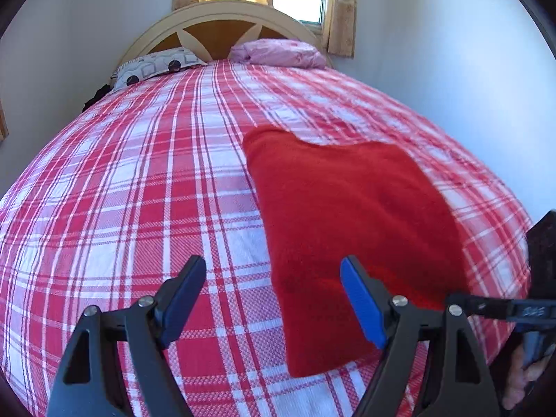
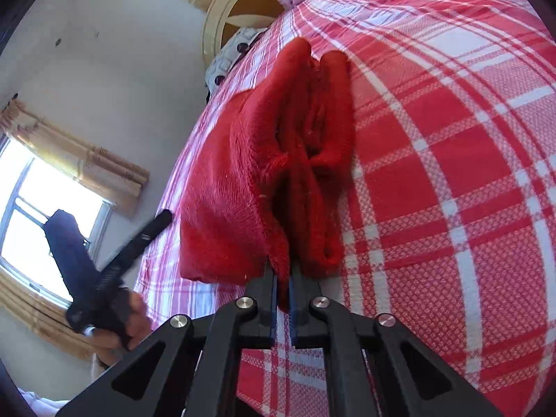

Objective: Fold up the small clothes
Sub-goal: 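Fold the lifted edge over the sweater and open the left tool, then grasp the sweater side edge with the right tool and fold it inward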

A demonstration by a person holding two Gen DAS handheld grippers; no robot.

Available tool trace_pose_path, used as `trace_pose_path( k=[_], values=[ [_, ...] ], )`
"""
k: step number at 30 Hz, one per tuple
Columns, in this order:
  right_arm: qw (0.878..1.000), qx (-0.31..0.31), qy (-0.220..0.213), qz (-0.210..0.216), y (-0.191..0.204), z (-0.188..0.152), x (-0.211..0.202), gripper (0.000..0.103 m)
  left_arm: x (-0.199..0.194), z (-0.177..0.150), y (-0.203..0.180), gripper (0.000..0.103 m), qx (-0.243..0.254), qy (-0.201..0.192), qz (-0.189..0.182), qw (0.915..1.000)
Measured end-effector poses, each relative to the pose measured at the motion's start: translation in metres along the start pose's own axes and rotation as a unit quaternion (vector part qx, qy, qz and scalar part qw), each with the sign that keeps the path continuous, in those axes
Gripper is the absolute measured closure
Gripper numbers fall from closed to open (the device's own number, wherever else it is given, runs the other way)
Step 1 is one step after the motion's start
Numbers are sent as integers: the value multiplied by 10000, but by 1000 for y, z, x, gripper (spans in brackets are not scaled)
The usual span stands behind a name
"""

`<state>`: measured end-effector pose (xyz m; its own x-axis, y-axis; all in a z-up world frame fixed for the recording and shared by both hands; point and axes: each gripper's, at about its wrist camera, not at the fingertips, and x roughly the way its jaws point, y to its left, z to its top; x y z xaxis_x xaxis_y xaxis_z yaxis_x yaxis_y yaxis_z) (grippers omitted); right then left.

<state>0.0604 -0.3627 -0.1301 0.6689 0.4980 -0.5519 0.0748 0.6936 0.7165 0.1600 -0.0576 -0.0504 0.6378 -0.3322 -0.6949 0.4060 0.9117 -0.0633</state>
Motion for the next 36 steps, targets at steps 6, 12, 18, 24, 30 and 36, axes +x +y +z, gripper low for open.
trace_pose_path(
  k=[6, 12, 18, 24, 30, 36],
  values=[
    [9891, -683, -958, -886, 39, 11, -36, 93, 13, -15, -6, 21, 83, 197, 84, 9997],
    [9584, -2027, -1428, -1412, 99, 40, -21, 93, 16, -21, -23, 21, 220, 200, 241, 9993],
    [9395, -2208, -695, -2526, 77, 53, 50, 94, 12, -21, -35, 19, 496, 234, 549, 9970],
    [9565, -1499, -721, -2395, 57, 79, 59, 96, 15, -20, -38, 19, 481, 309, 607, 9965],
    [9646, -1371, -750, -2122, 54, 72, 46, 96, 8, -21, -34, 17, 482, 365, 603, 9964],
    [9709, -1352, -1052, -1672, 67, 77, 13, 93, -4, -2, -28, 17, 494, 110, 607, 9969]
  ],
)
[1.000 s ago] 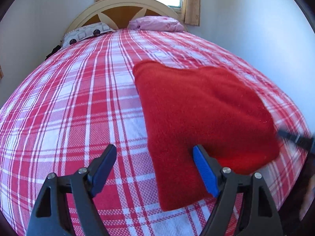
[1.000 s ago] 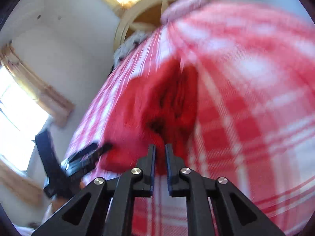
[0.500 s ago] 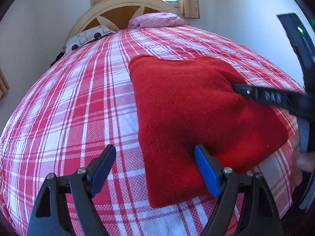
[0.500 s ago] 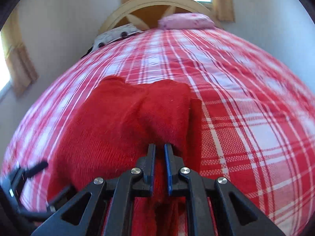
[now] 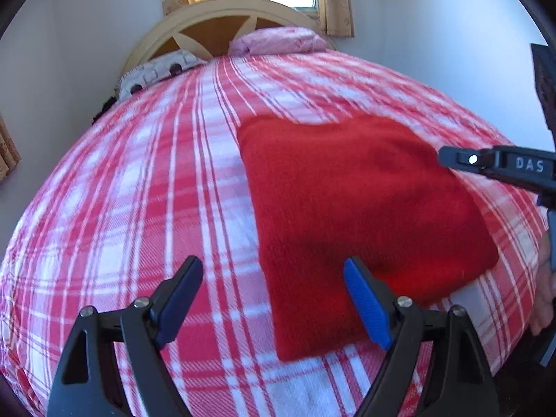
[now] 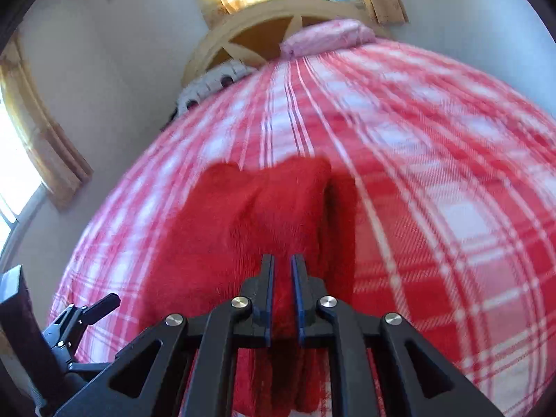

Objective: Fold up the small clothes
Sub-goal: 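Grasp the sweater side edge with the right tool and fold it inward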

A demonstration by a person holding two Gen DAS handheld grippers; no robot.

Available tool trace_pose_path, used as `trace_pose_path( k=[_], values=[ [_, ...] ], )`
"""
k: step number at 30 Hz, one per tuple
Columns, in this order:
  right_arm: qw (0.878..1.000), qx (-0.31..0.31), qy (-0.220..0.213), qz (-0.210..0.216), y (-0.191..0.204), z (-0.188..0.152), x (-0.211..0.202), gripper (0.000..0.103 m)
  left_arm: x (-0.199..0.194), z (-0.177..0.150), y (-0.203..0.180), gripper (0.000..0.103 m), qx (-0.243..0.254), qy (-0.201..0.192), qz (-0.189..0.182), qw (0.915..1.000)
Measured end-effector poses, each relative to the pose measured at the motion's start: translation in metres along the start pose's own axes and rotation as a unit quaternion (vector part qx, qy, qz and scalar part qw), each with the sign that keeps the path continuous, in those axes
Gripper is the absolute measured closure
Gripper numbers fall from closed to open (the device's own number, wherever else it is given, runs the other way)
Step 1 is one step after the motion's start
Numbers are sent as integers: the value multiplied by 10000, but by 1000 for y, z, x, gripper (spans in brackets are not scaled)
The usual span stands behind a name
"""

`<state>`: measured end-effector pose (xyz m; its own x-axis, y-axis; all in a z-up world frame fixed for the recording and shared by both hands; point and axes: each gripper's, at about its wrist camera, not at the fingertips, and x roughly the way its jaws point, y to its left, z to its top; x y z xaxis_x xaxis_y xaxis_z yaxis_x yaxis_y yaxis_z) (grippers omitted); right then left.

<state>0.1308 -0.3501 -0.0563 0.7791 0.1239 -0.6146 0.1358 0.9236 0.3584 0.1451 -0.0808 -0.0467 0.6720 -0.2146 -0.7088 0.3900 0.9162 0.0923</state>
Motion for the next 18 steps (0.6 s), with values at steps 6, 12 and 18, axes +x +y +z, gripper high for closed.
trace_pose_path(
  k=[6, 12, 18],
  values=[
    [9997, -48, 138, -216, -10, 51, 32, 76, 14, 33, 3, 17, -81, -82, 142, 9998],
    [9975, -304, 465, -431, -10, 76, 87, 76, 48, 44, 0, 17, -286, 213, 60, 9993],
    [9886, -660, 886, -1025, -21, 61, 123, 74, 61, 42, -23, 17, -20, 249, 131, 9996]
  ],
)
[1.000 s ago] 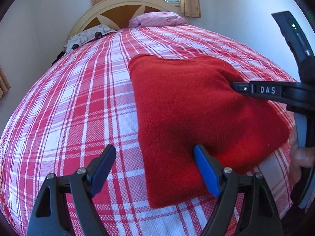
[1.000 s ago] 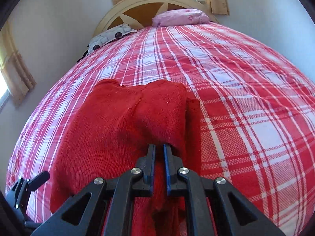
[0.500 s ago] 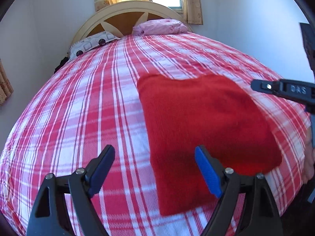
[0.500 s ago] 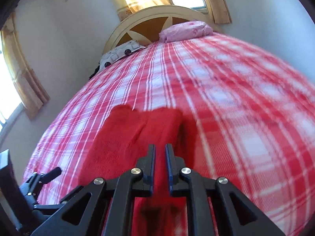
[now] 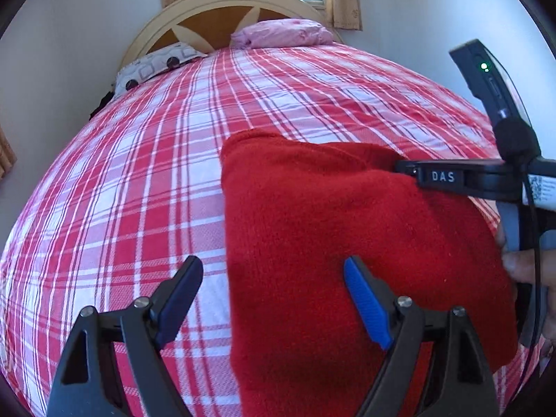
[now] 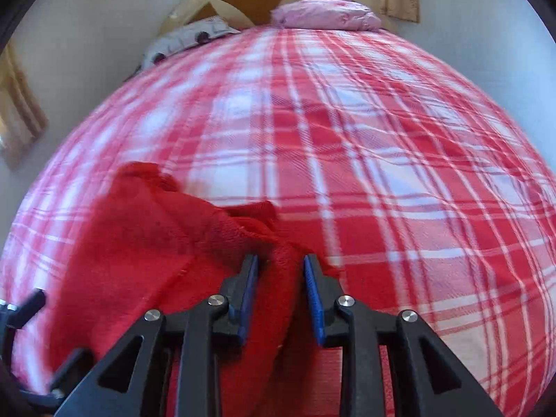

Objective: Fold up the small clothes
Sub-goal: 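Grasp the sweater side edge with the right tool and fold it inward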

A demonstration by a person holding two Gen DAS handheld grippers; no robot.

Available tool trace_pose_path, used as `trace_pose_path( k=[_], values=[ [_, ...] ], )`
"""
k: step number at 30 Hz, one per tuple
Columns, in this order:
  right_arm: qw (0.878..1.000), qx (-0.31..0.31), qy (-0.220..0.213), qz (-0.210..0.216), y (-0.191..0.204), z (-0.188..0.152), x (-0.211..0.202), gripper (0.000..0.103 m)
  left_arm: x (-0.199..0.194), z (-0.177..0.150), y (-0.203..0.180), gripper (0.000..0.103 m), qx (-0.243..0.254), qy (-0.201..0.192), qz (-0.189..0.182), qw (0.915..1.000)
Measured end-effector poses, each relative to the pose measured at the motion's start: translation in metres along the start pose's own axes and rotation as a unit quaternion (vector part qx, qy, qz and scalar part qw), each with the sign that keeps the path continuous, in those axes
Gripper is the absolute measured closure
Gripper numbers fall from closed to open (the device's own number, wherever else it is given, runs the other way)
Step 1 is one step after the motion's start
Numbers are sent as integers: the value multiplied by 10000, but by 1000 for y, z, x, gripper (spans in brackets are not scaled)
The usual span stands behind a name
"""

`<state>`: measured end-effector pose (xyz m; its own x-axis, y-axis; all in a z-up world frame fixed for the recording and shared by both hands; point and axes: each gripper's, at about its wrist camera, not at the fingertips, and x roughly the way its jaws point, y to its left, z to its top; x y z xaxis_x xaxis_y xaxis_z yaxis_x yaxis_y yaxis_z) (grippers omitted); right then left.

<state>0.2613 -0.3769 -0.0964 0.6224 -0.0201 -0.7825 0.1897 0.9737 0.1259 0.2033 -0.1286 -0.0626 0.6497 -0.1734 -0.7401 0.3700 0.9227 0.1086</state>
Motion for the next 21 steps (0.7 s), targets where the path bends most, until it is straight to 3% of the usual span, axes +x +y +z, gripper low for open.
trace_pose_path(
  k=[3, 9, 14, 21],
  values=[
    [9980, 561, 69, 279, -18, -2, 6, 70, 2, 2, -8, 17, 131, -13, 140, 9998],
    [9952, 804, 37, 556, -26, -2, 2, 68, 0, 5, -7, 11, 149, 49, 336, 9993],
    [9846, 1402, -381, 968, -38, -24, -44, 65, -6, 0, -2, 11, 31, 65, 269, 9996],
    [9823, 1412, -718, 1004, -27, -75, -95, 64, -12, -7, -2, 11, -75, 37, 286, 9996]
  ],
)
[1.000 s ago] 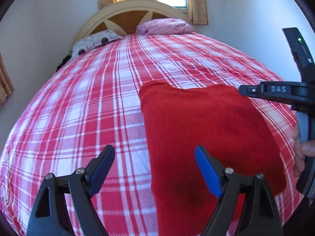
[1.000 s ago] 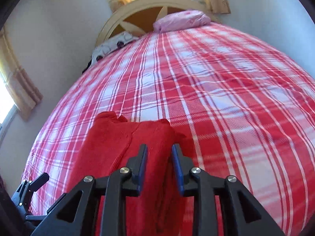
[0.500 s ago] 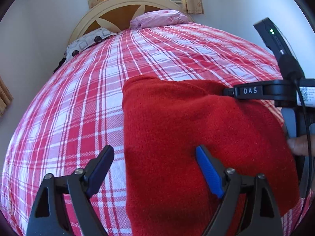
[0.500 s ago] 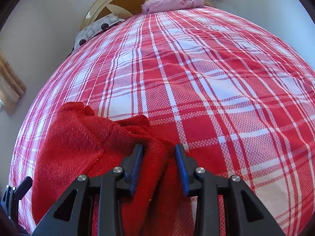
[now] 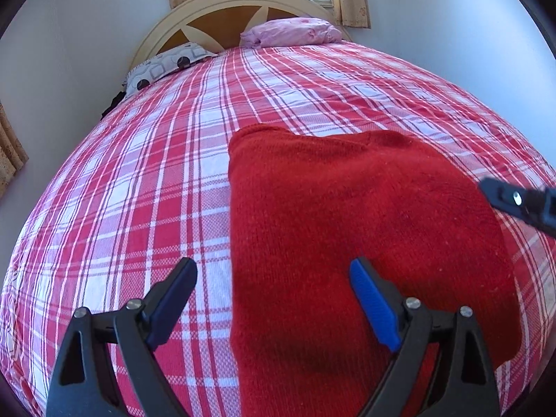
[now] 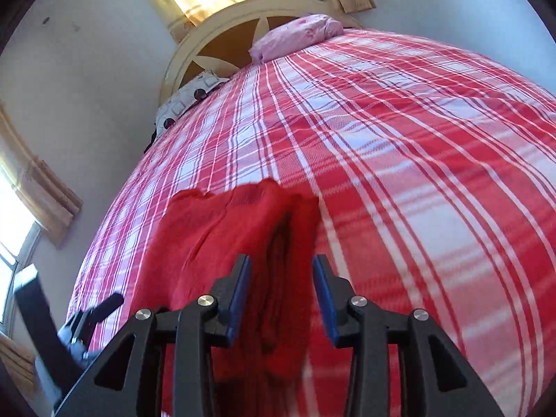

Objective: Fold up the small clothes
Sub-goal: 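Grasp the sweater side edge with the right tool and fold it inward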

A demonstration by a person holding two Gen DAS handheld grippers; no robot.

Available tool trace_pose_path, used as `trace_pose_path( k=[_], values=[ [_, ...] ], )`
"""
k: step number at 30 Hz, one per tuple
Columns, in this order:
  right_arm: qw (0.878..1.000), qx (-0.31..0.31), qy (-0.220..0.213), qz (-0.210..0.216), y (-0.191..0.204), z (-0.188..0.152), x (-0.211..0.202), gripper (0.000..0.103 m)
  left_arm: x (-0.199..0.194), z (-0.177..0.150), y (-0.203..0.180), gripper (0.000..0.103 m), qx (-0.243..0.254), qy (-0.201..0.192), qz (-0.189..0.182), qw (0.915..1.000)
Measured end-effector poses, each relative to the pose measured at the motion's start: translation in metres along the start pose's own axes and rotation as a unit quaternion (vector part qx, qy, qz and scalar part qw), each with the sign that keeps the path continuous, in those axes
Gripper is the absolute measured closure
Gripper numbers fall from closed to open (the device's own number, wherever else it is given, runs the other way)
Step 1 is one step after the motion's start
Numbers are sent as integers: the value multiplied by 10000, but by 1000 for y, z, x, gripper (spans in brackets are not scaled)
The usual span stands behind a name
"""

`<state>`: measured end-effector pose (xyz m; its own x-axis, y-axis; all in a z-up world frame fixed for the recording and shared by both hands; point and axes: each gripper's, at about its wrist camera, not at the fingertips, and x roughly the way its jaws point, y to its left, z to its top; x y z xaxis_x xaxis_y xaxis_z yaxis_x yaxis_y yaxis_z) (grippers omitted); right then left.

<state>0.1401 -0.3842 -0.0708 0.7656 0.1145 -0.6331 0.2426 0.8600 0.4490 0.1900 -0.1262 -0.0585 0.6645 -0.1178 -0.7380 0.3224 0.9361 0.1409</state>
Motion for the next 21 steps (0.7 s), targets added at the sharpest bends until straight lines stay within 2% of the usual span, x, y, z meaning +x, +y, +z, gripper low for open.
trace_pose_path(
  k=[5, 7, 10, 12, 21],
  values=[
    [9998, -194, -7, 3, 15, -23, -3, 64, -6, -4, -2, 11, 108, -31, 106, 9999],
    [9995, -272, 43, -121, 18, -29, 3, 64, -6, -4, -3, 11, 137, -20, 134, 9998],
    [9997, -149, 128, -152, 11, -35, 11, 61, -4, -4, -2, 11, 108, 22, 118, 9999],
    [9998, 8, 110, -138, 4, -36, 10, 53, -3, -5, -1, 11, 69, 31, 89, 9999],
    [10000, -30, 33, -87, -1, -46, 8, 52, -3, -10, -1, 8, -34, -35, 107, 9999]
  ],
)
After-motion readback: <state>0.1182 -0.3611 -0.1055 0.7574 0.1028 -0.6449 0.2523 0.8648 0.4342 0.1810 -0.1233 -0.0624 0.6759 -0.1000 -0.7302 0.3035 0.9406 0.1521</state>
